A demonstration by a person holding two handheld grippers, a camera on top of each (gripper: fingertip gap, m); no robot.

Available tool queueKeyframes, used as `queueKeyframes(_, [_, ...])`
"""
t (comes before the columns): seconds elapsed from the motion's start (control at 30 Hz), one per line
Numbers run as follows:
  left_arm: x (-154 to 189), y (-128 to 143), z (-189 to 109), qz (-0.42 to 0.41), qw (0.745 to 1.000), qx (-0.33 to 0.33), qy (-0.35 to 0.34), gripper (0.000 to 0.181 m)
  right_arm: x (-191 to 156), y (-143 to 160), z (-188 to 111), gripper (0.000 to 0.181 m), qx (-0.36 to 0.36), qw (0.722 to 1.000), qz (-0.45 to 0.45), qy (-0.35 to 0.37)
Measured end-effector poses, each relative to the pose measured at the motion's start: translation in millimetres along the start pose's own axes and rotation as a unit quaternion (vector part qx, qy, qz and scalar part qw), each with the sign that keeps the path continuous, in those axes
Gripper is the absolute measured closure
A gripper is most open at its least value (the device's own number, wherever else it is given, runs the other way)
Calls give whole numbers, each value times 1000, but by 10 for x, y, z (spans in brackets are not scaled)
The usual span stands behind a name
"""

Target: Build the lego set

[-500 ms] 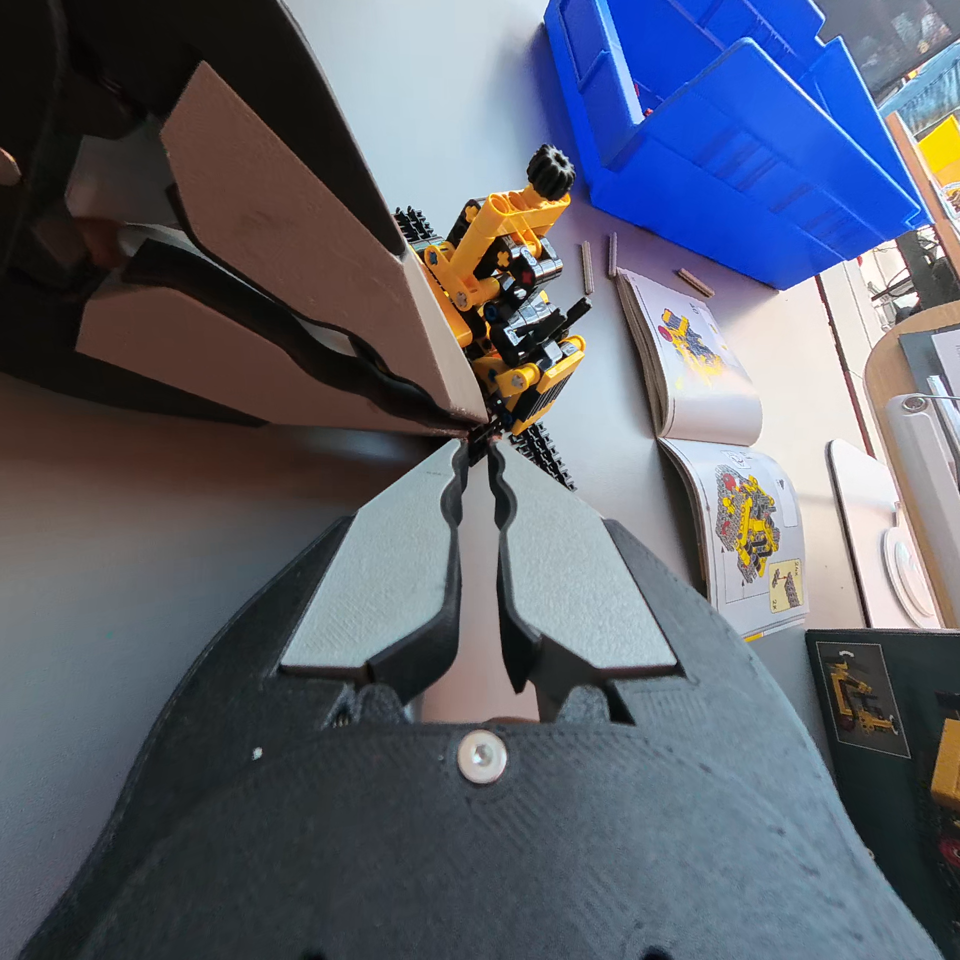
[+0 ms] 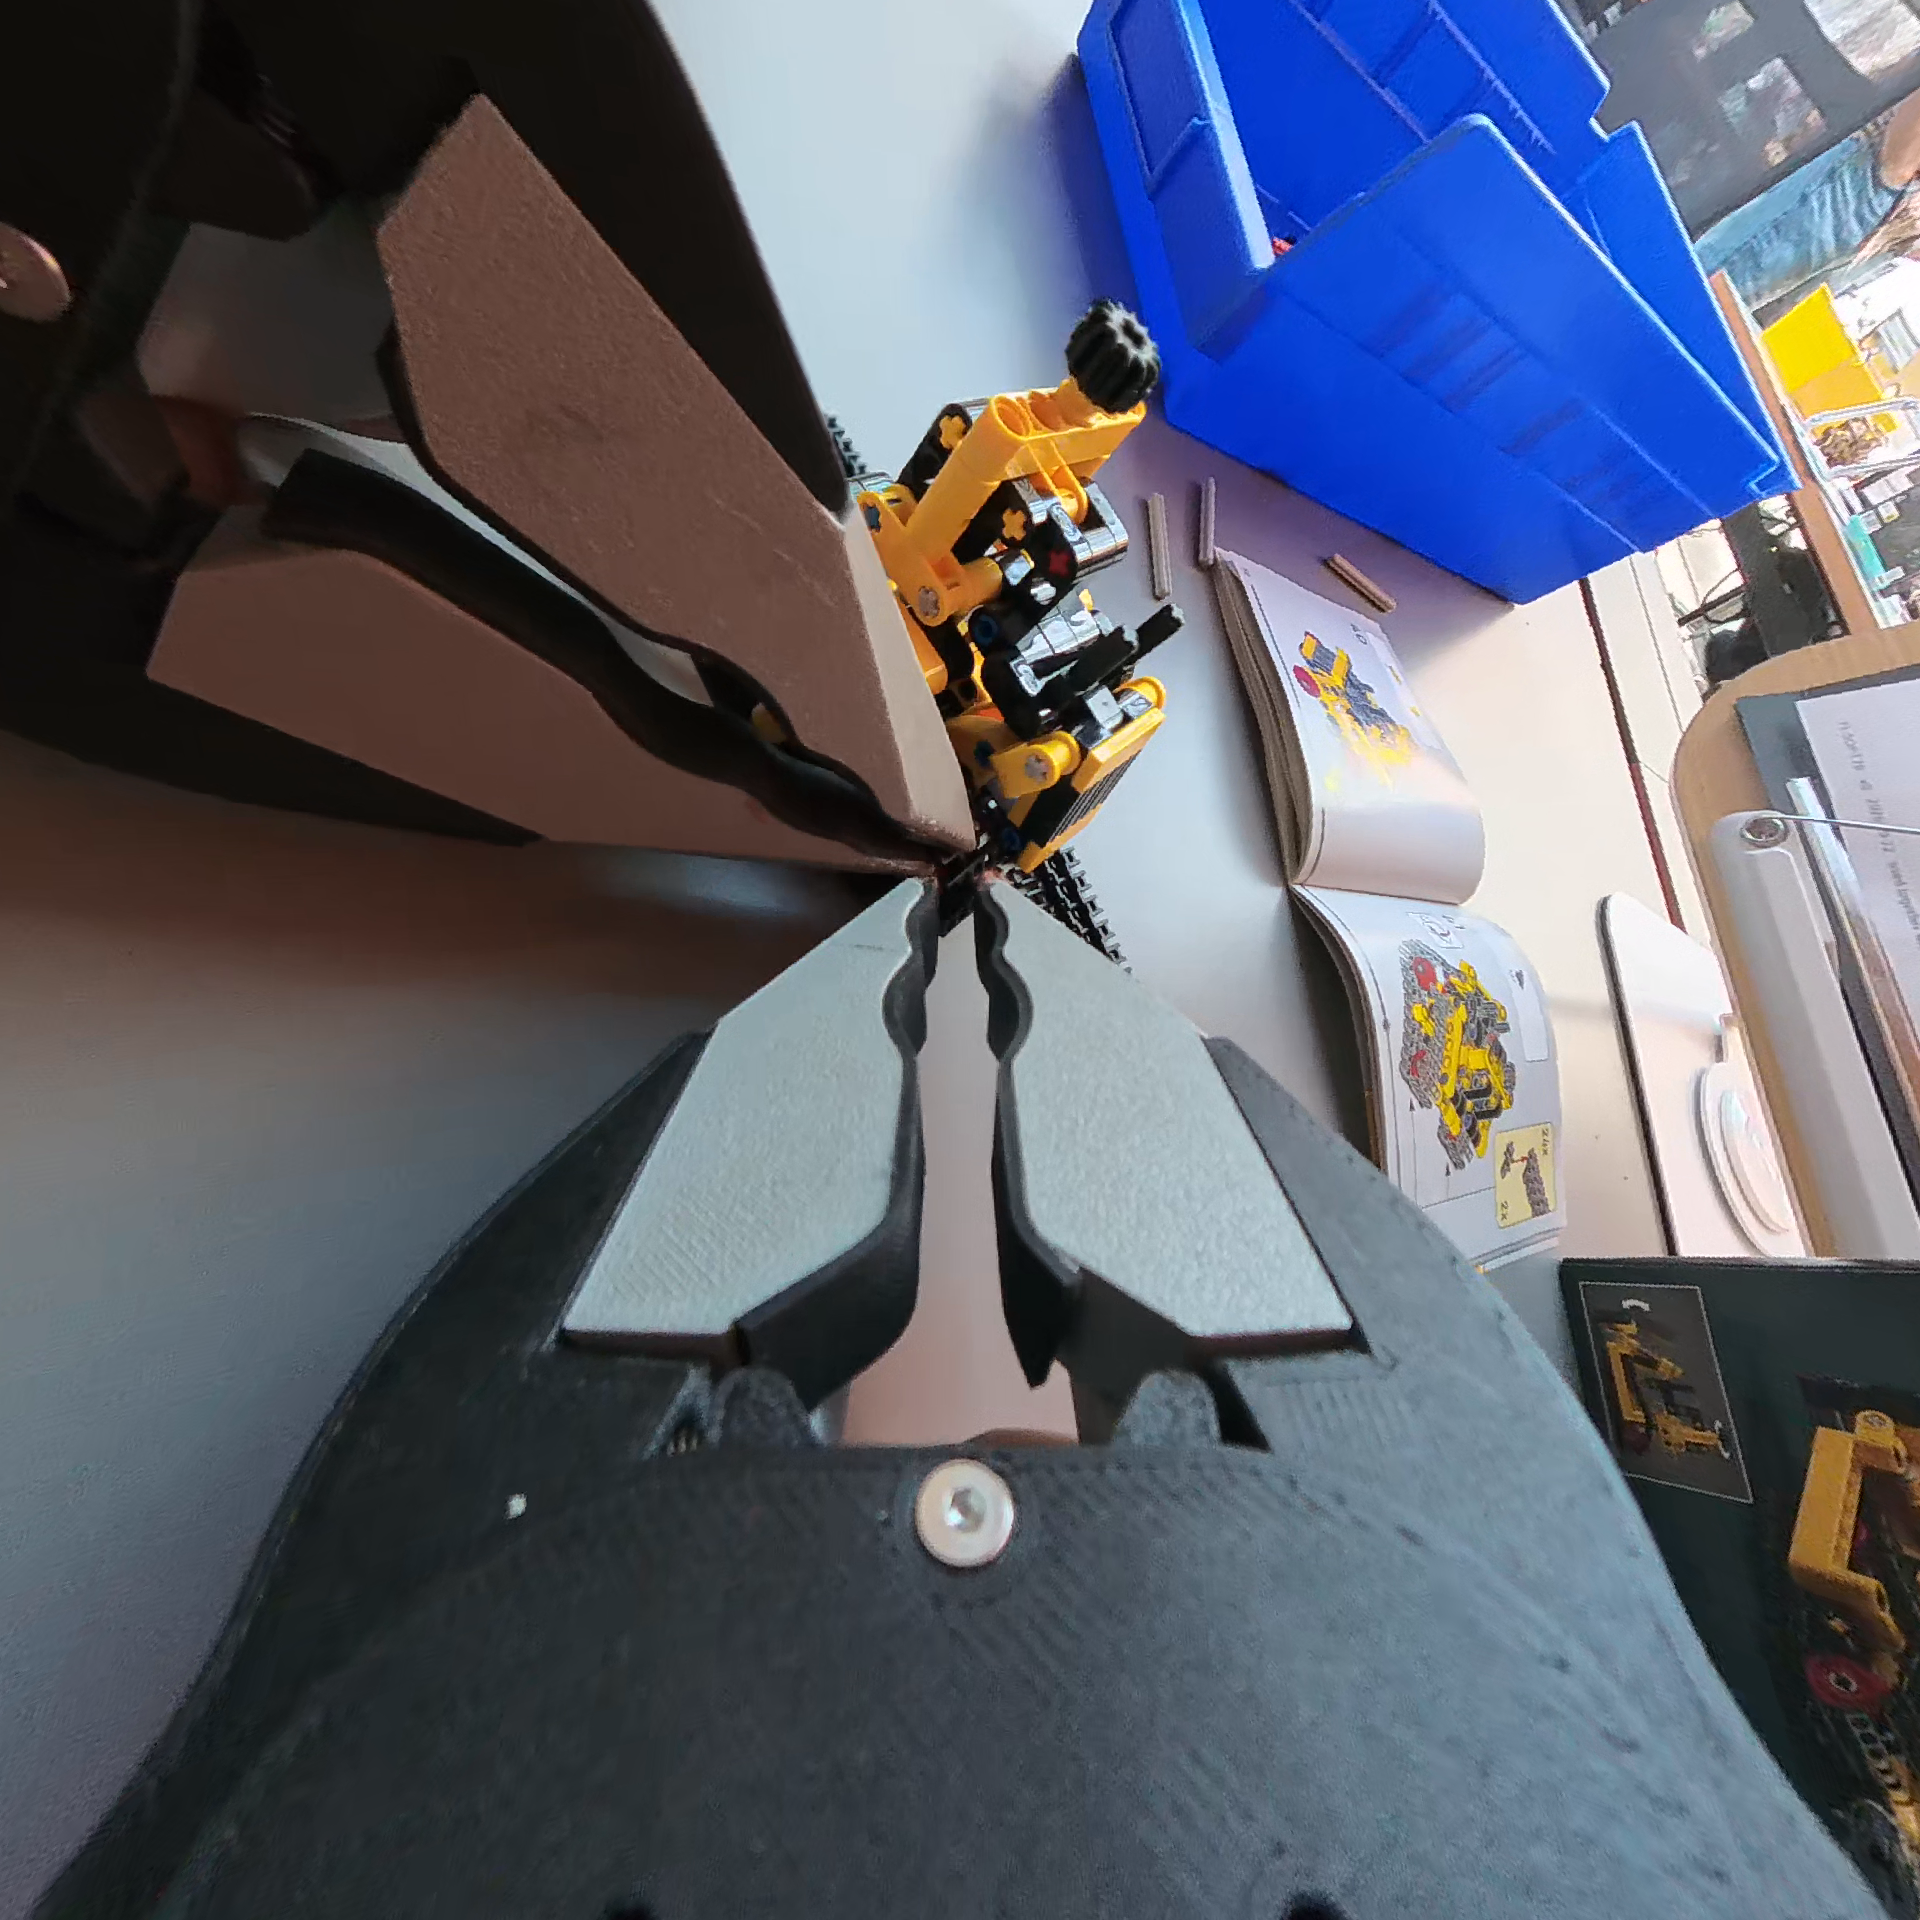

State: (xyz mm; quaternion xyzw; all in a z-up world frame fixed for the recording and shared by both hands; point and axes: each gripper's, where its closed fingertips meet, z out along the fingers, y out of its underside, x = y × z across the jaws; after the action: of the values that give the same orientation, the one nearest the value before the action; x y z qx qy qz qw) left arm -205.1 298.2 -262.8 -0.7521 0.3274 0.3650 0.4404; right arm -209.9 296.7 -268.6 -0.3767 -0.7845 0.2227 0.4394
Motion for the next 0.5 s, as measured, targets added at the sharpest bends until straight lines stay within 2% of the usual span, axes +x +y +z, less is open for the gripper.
queueKeyframes(0.37, [5, -14, 3, -1, 1000, -2, 7, 181, 8, -7, -19, 181, 7, 998, -56, 22])
queueKeyframes(0.5, [-4, -7, -14, 4, 1000, 11, 3, 181, 11, -21, -34, 181, 18, 1000, 5, -14])
